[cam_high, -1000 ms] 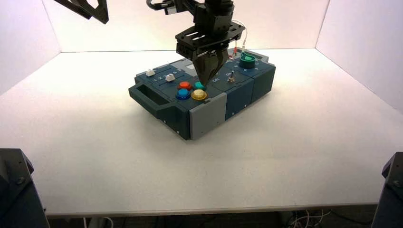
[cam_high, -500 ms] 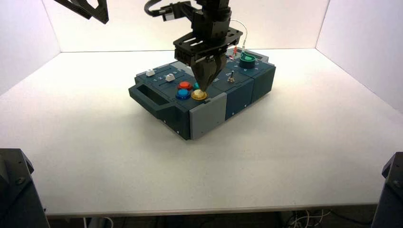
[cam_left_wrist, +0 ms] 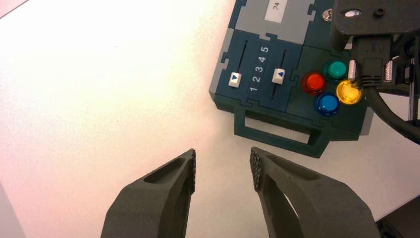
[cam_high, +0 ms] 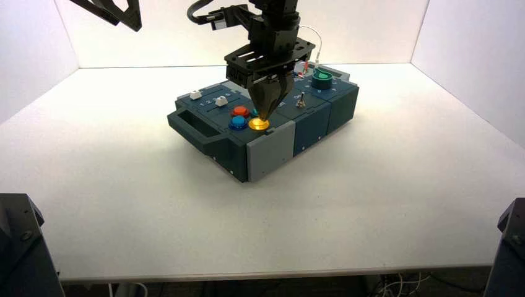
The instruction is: Push the yellow button with the right gripper.
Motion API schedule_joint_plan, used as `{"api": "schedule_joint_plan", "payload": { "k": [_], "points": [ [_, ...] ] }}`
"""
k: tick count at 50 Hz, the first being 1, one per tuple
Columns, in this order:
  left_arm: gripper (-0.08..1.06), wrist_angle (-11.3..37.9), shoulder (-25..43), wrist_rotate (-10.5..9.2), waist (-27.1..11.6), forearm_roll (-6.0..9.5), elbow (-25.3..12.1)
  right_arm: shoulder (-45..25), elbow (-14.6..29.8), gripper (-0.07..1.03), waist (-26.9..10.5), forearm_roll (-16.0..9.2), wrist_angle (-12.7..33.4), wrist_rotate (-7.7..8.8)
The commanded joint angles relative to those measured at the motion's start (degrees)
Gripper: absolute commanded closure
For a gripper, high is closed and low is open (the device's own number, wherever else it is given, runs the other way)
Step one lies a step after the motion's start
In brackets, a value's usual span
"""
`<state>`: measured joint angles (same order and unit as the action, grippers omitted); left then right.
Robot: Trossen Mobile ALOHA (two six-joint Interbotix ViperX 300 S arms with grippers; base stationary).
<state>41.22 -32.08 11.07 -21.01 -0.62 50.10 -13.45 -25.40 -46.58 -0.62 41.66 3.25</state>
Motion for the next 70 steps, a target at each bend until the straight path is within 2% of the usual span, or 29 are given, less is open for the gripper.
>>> {"api": "schedule_joint_plan", "payload": {
  "k": [1, 20, 31, 41, 44, 49, 50, 52, 53, 56, 59, 70],
  "points": [
    [0.38, -0.35, -0.18, 0.09, 0.26, -0.18, -0.62, 0.79, 0.79, 0.98, -0.62, -0.44, -0.18, 0.09],
    [0.38, -0.35, 0.7, 0.09, 0.26, -0.18, -0.7, 4.39, 0.44, 0.98, -0.62, -0.62, -0.18, 0.09],
    [0.38, -0.44, 1.23, 0.09, 0.26, -0.18, -0.7, 11.78, -1.14, 0.98, -0.62, -0.44, -0.26, 0.09],
    [0.38, -0.44, 2.37, 0.26, 0.26, -0.18, -0.62, 21.53, -4.57, 0.96, -0.62, -0.26, -0.18, 0.09],
    [0.38, -0.53, 2.99, 0.35, 0.26, -0.18, -0.62, 26.81, -6.86, 0.87, -0.62, -0.26, -0.18, 0.09],
    [0.38, -0.53, 3.34, 0.35, 0.26, -0.18, -0.62, 29.53, -8.0, 0.8, -0.62, -0.26, -0.18, 0.09],
    [0.38, -0.53, 4.04, 0.44, 0.26, -0.18, -0.62, 34.63, -10.2, 0.62, -0.62, -0.18, -0.18, 0.09],
    [0.38, -0.53, 4.22, 0.44, 0.26, -0.18, -0.62, 37.53, -11.51, 0.49, -0.44, -0.09, -0.18, 0.09],
    [0.38, -0.53, 4.39, 0.44, 0.26, -0.18, -0.62, 38.32, -11.78, 0.46, -0.44, -0.09, -0.18, 0.09],
    [0.38, -0.53, 4.66, 0.53, 0.26, -0.18, -0.62, 42.89, -14.15, 0.27, -0.35, 0.26, -0.44, 0.09],
    [0.38, -0.53, 4.75, 0.53, 0.18, -0.18, -0.62, 46.41, -16.08, 0.18, -0.35, 0.79, -1.14, 0.18],
    [0.38, -0.7, 4.92, 0.53, 0.0, -0.09, -0.44, 59.33, -24.52, 0.15, 0.7, 2.2, -4.57, -0.09]
  ]
}}
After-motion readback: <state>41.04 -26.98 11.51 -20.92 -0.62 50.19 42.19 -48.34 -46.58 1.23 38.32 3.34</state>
